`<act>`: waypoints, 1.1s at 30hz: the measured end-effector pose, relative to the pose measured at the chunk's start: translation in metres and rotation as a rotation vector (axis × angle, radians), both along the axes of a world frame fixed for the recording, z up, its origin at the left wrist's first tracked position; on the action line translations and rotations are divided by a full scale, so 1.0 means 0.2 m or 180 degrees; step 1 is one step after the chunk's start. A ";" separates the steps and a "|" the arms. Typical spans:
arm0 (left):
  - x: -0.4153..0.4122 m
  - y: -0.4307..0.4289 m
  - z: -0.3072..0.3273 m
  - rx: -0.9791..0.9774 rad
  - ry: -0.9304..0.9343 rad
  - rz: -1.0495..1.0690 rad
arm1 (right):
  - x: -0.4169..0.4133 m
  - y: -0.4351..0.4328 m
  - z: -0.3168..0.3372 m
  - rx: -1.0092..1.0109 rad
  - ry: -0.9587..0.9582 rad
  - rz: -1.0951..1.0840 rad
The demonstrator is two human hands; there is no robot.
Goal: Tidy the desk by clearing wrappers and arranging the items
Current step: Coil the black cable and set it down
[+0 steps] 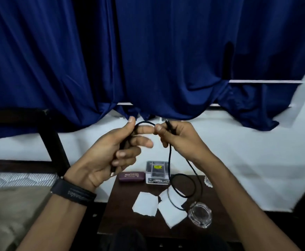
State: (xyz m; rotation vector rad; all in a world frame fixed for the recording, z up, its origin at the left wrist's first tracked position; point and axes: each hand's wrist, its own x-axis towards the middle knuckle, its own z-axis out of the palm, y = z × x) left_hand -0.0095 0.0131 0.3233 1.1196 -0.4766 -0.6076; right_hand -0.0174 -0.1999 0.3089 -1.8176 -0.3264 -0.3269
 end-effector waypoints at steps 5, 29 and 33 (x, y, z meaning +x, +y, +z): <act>0.02 -0.14 0.07 -0.0347 -0.0469 0.0471 | -0.02 0.01 -0.01 -0.0108 0.0189 -0.0068; 0.08 -0.31 0.05 0.0164 -0.1129 0.0094 | -0.14 -0.22 0.21 -0.0809 -0.0431 -0.0940; 0.05 -0.31 0.08 -0.0476 -0.0972 0.0015 | -0.17 -0.14 0.06 -0.1232 0.0029 -0.0688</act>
